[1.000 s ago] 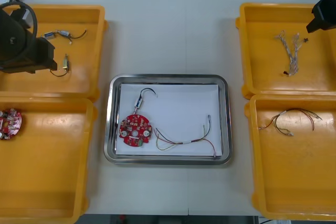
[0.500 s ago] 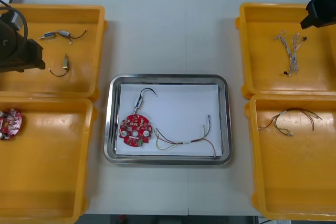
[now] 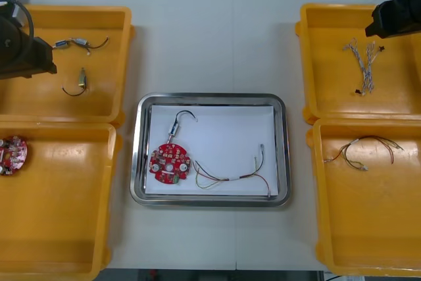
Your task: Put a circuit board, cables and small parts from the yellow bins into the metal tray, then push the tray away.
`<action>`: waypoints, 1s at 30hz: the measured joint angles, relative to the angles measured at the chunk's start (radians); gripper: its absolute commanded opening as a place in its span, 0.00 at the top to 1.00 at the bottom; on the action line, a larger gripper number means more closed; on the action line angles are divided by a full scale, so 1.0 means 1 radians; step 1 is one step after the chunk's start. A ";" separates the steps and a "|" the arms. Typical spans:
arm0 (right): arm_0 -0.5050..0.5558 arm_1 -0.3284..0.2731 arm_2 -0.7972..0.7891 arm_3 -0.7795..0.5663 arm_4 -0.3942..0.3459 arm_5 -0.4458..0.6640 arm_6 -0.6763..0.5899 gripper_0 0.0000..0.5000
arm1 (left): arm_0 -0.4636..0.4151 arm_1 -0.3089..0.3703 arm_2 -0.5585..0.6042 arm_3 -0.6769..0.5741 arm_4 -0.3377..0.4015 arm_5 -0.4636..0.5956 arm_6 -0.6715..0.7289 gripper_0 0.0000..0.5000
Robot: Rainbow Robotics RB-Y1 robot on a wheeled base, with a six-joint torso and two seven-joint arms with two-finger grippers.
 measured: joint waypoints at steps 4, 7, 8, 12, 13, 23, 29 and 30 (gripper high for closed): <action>0.001 0.001 0.000 0.063 -0.006 -0.043 0.000 0.00 | -0.015 0.000 -0.019 0.000 0.000 -0.019 -0.002 0.00; 0.002 0.001 0.000 0.093 -0.006 -0.073 0.001 0.00 | -0.021 0.000 -0.031 0.000 0.000 -0.041 -0.002 0.00; 0.002 0.001 0.000 0.104 -0.006 -0.086 0.001 0.00 | -0.023 0.000 -0.035 0.000 0.000 -0.050 -0.002 0.00; 0.002 0.001 0.000 0.151 -0.006 -0.138 0.004 0.00 | -0.023 -0.001 -0.054 0.001 0.000 -0.082 -0.002 0.00; 0.002 0.001 0.000 0.161 -0.005 -0.144 0.004 0.00 | -0.023 -0.002 -0.059 0.002 0.000 -0.090 -0.002 0.00; 0.003 0.001 0.000 0.217 0.014 -0.158 0.004 0.00 | -0.024 -0.062 -0.077 0.018 -0.056 -0.161 -0.002 0.00; 0.003 0.001 0.002 0.288 0.035 -0.250 0.004 0.00 | -0.024 -0.096 -0.103 0.073 -0.073 -0.241 -0.002 0.00; 0.003 0.001 0.007 0.297 0.038 -0.265 0.004 0.00 | -0.024 -0.102 -0.105 0.080 -0.079 -0.248 -0.002 0.00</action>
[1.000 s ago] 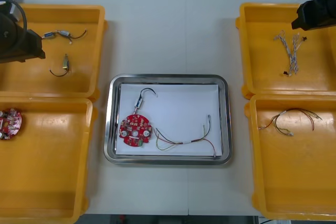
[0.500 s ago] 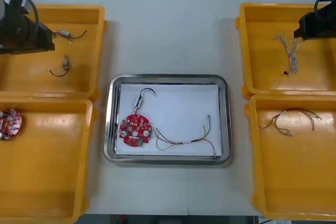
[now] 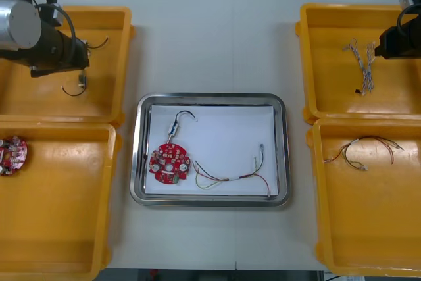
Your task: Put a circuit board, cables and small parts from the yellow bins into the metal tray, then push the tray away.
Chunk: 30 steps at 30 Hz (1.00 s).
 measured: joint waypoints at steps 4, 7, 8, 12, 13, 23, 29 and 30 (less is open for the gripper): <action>0.000 0.000 0.041 0.015 0.010 -0.039 0.000 0.00 | 0.000 -0.018 0.000 0.008 -0.021 -0.003 0.000 0.00; 0.000 0.000 0.064 0.024 0.013 -0.045 0.000 0.00 | 0.000 -0.021 -0.008 0.014 -0.032 -0.015 0.000 0.00; 0.000 0.000 0.067 0.025 0.013 -0.046 0.000 0.00 | 0.000 -0.021 -0.014 0.021 -0.035 -0.024 0.000 0.00; 0.000 0.001 0.068 0.026 0.017 -0.046 0.000 0.00 | 0.000 -0.021 -0.038 0.049 -0.043 -0.054 0.000 0.00; 0.000 0.001 0.068 0.026 0.018 -0.046 0.000 0.00 | 0.000 -0.021 -0.041 0.054 -0.045 -0.056 0.000 0.00; 0.000 0.027 0.068 0.026 0.029 -0.065 0.000 0.00 | 0.000 -0.021 -0.043 0.067 -0.061 -0.060 0.000 0.00; 0.004 0.037 0.068 0.026 0.036 -0.083 0.000 0.00 | 0.000 -0.021 -0.043 0.067 -0.062 -0.060 0.000 0.00; 0.007 0.038 0.068 0.026 0.036 -0.092 0.000 0.00 | 0.001 -0.021 -0.043 0.067 -0.062 -0.060 0.000 0.00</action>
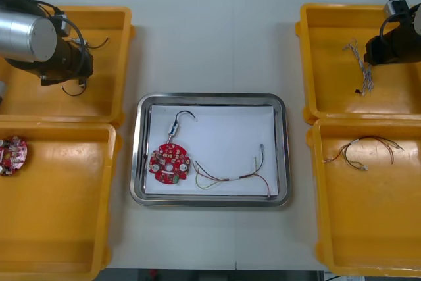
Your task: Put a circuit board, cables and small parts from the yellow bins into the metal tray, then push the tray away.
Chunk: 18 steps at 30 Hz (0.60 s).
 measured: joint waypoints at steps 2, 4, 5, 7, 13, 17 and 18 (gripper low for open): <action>0.009 0.003 0.000 0.000 0.000 -0.016 0.000 0.00 | 0.001 0.000 0.000 0.000 0.000 0.000 0.000 0.00; 0.019 0.005 0.000 0.000 0.000 -0.028 0.000 0.00 | 0.001 0.000 0.000 0.000 0.000 0.000 0.000 0.00; 0.024 0.006 0.000 0.000 0.000 -0.031 0.000 0.00 | 0.001 0.000 0.000 0.000 0.000 0.000 0.000 0.00; 0.032 0.008 0.000 0.000 0.000 -0.037 0.000 0.00 | 0.002 -0.001 0.000 0.000 0.000 0.000 0.000 0.00; 0.049 0.014 0.000 0.000 0.001 -0.066 0.000 0.00 | 0.002 -0.003 0.000 0.000 0.000 0.016 0.000 0.00; 0.058 0.016 0.000 0.000 0.001 -0.096 0.000 0.00 | 0.007 -0.005 0.000 0.000 0.000 0.023 0.000 0.00; 0.060 0.016 0.000 -0.001 0.001 -0.102 0.000 0.00 | 0.008 -0.007 0.000 0.000 0.000 0.023 0.000 0.00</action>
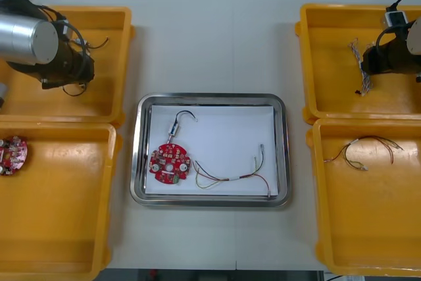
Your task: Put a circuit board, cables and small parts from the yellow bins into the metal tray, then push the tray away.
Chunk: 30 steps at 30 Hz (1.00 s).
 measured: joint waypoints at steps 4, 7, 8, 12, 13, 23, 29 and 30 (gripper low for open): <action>0.001 0.000 0.000 -0.001 0.000 -0.003 0.000 0.38 | 0.008 -0.001 0.000 0.000 0.000 0.000 0.000 0.00; 0.001 0.001 0.000 -0.001 0.000 -0.006 0.000 0.89 | 0.013 -0.002 0.000 0.000 0.000 0.002 0.000 0.00; 0.001 0.002 0.000 -0.001 0.000 -0.006 0.000 0.94 | 0.015 -0.002 0.000 0.000 0.000 0.003 0.000 0.00; 0.002 0.005 0.000 -0.001 0.000 -0.001 0.000 1.00 | 0.020 -0.010 0.000 0.000 0.000 0.003 0.000 0.00; 0.002 0.005 0.000 -0.001 0.000 0.001 0.000 1.00 | 0.020 -0.012 0.000 0.000 0.000 0.003 0.000 0.00; 0.005 0.005 -0.019 -0.045 0.000 0.110 0.000 1.00 | 0.023 -0.019 -0.005 0.000 0.000 0.003 0.000 0.96; 0.019 0.005 -0.041 -0.138 0.002 0.249 0.001 1.00 | 0.023 -0.019 -0.018 0.000 0.000 0.003 0.000 1.00; 0.021 0.005 -0.045 -0.153 0.002 0.271 0.001 1.00 | 0.023 -0.019 -0.018 0.000 0.000 0.003 0.000 1.00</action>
